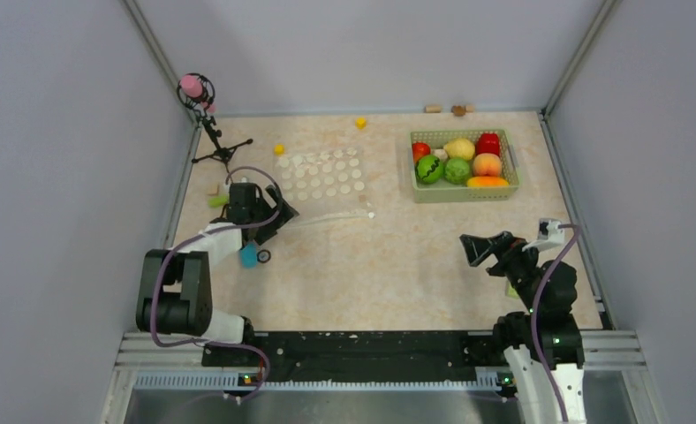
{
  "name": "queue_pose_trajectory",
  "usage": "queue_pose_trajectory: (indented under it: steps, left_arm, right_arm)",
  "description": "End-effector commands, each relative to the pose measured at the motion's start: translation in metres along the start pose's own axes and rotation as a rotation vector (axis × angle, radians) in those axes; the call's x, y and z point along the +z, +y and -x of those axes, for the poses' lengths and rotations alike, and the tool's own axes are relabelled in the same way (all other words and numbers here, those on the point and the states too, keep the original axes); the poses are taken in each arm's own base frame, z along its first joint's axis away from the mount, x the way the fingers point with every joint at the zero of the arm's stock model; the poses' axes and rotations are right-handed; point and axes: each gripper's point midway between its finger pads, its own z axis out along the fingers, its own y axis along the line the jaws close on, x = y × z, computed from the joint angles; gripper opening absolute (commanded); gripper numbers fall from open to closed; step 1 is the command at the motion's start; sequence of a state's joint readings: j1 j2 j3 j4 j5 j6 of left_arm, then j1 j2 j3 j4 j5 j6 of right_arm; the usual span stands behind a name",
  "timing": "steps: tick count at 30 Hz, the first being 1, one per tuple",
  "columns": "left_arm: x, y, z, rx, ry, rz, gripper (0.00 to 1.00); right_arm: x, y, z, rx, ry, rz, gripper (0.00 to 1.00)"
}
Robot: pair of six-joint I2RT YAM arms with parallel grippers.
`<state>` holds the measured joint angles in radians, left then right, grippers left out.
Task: Place the food in the zip-top bag and seal the zipper
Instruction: Pick up the zipper food storage bag at the center of the board.
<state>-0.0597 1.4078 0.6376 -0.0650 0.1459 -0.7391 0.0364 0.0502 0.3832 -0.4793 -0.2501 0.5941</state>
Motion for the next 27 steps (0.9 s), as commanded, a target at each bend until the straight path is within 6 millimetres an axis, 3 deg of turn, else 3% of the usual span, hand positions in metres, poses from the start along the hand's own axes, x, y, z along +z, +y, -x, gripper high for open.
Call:
queue_pose_trajectory:
  steps: [1,5,8,14,20,27]
  left_arm:
    - [0.018,-0.018,0.010,-0.006,0.003,-0.070,0.90]
    - [0.030,-0.018,0.002,-0.012,0.052,-0.080,0.82]
    - [0.036,-0.017,-0.003,-0.018,0.074,-0.092,0.64]
    - [0.046,-0.013,-0.014,-0.028,0.131,-0.088,0.00]
    - [0.034,-0.031,-0.029,-0.047,0.177,-0.197,0.00]
    - [-0.020,-0.067,-0.053,-0.020,0.135,-0.282,0.00]
  right_arm:
    - [-0.001,0.013,0.009,-0.029,-0.008,0.053,0.99]
    - [-0.001,0.011,0.007,-0.031,0.003,0.044,0.99]
    - [0.000,0.010,0.007,-0.031,0.000,0.036,0.99]
    - [0.000,0.008,0.008,-0.028,-0.006,0.025,0.99]
    - [0.000,0.012,0.005,-0.018,0.011,0.049,0.99]
    - [0.000,0.042,-0.014,0.014,0.132,0.233,0.99]
